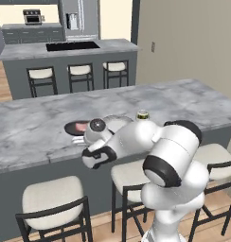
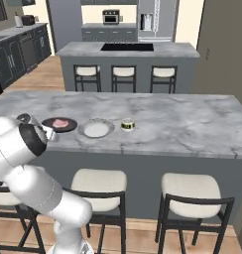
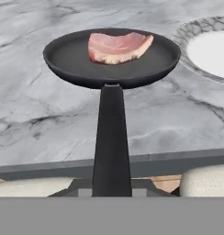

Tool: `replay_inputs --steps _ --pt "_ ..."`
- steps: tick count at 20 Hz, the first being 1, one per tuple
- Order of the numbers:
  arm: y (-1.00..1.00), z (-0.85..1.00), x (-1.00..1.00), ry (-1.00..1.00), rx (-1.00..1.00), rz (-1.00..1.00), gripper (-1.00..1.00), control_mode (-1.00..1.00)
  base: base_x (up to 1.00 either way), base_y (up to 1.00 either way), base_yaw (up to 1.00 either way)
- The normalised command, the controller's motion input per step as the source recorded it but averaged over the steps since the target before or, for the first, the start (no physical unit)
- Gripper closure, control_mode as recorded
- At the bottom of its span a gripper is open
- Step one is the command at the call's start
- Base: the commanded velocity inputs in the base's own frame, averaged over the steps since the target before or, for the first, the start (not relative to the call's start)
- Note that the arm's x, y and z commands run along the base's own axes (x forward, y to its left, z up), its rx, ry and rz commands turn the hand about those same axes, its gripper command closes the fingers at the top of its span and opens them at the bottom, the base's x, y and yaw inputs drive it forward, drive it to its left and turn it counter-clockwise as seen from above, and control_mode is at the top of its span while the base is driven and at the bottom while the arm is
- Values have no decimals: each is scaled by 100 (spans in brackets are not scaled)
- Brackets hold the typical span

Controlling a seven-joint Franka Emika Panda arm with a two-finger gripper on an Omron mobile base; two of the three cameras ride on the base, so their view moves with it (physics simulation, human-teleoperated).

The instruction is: Pick up the pan with the steak in it and place it on the dining table. Then place the steak on the plate.

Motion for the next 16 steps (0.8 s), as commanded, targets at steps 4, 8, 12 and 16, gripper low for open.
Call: replay_inputs --steps 4,8,12,16 --pt "26 -37 3 -1 -10 0 100 -100 0 0 0" --pt "3 -6 2 0 -2 0 100 -100 0 0 0" --pt "1 -13 19 0 -1 0 100 -100 0 0 0" --pt "0 -6 36 0 0 0 100 -100 0 0 0"
